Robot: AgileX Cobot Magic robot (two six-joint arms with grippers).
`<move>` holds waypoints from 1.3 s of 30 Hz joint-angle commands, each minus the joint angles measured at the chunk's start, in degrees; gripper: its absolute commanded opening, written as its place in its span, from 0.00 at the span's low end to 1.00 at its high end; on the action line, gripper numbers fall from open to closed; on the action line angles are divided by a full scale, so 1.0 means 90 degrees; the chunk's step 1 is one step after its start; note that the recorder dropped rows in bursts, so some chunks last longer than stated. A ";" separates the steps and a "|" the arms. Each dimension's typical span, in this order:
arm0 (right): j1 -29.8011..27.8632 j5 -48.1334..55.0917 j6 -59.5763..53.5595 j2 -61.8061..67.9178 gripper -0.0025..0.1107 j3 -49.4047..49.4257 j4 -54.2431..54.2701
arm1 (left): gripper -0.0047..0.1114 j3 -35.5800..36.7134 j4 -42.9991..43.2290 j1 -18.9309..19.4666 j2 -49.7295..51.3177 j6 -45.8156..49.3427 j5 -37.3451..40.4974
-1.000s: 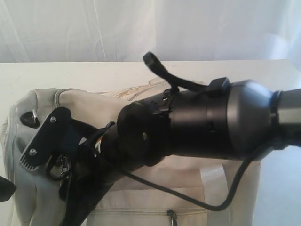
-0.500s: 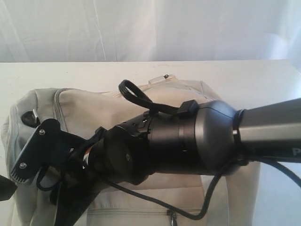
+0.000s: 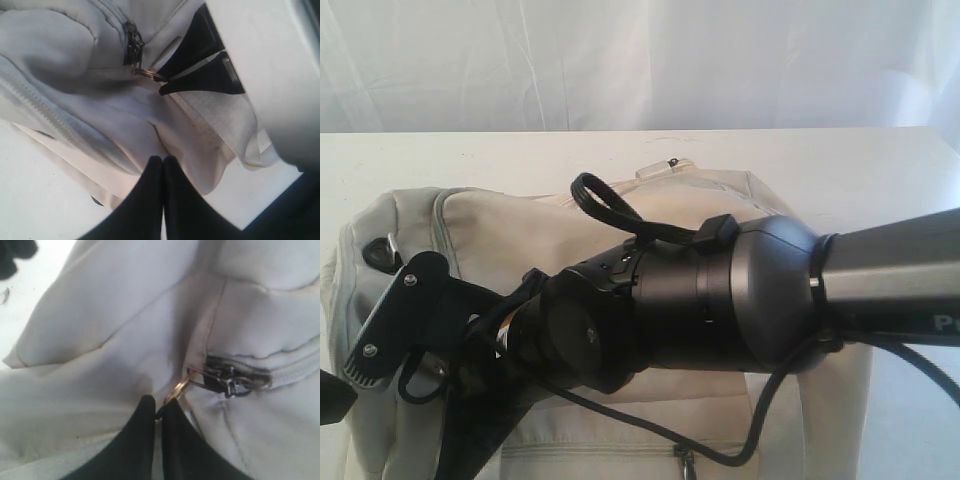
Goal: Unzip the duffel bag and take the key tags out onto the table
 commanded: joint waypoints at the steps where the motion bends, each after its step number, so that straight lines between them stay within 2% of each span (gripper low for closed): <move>1: 0.0019 -0.0053 -0.0035 -0.0020 0.02 -0.0022 -0.0015 | 0.04 0.0008 -0.0083 0.0003 -0.0055 0.0017 0.0053; 12: 0.0019 0.0015 -0.0035 -0.0546 0.02 -0.0022 -0.0122 | 0.04 0.0008 -0.0083 0.0003 -0.0055 0.0017 0.0053; 36: -0.0232 0.0302 0.0155 -0.0079 0.02 -0.0022 -0.0253 | 0.04 0.0008 -0.0095 0.0003 -0.0055 0.0017 0.0067; 39: -0.0232 0.0219 0.0155 -0.0079 0.07 -0.0022 -0.0253 | 0.04 0.0008 -0.0095 0.0003 -0.0055 0.0017 0.0067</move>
